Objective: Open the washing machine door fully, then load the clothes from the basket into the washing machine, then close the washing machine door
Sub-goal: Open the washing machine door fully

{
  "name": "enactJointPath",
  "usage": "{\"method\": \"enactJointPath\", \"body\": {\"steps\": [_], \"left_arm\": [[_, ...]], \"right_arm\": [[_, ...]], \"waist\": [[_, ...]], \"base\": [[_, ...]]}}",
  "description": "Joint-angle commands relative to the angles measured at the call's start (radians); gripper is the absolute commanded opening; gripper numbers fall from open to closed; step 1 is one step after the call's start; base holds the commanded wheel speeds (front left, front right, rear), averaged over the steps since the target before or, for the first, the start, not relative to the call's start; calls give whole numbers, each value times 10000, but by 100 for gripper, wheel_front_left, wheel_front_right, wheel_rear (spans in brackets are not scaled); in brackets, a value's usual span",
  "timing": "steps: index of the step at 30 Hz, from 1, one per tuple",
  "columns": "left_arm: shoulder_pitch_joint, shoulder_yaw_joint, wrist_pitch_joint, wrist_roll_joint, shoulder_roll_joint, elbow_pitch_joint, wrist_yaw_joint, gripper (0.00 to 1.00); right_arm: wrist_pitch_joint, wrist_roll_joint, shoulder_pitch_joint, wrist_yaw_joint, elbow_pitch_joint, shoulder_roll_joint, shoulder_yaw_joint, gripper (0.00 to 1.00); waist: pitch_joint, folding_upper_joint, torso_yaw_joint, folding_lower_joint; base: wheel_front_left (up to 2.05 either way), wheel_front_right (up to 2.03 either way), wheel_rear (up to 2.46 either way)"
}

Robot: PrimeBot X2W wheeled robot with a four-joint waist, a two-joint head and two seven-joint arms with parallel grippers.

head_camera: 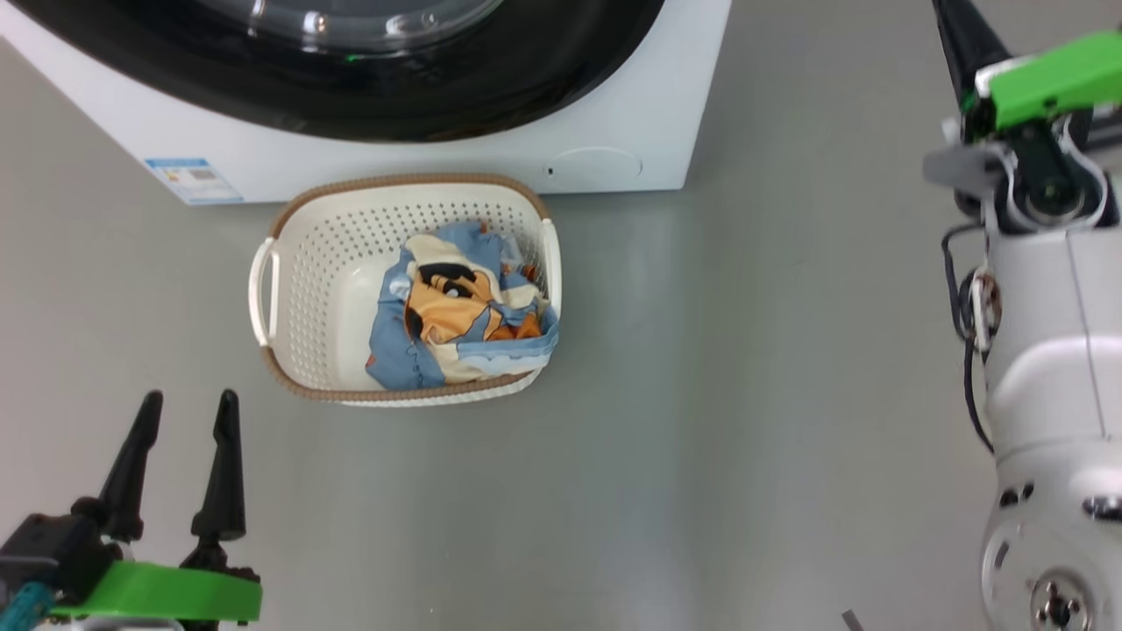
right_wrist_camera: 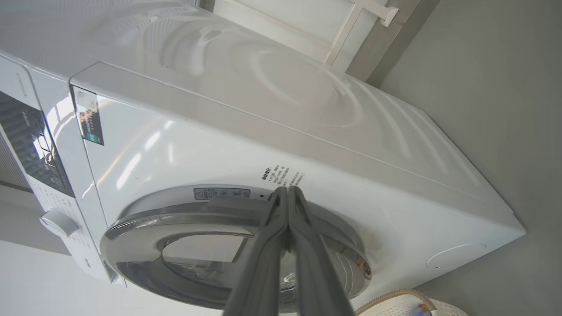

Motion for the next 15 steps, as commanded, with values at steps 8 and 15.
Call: {"method": "enactJointPath", "body": {"steps": [8, 15], "left_arm": [[-754, 78, -122, -245, 400, -407, -29, 100], [-1046, -209, -122, -368, 405, -416, -29, 100]], "right_arm": [[904, -119, -2314, -9, 1439, 141, -198, 0], [1030, -585, -3703, -9, 2563, 141, -391, 0]], "waist": [[791, 0, 515, 0], [1162, 0, 862, 0]], "base": [[0, 0, 0], [0, 0, 0]]}}
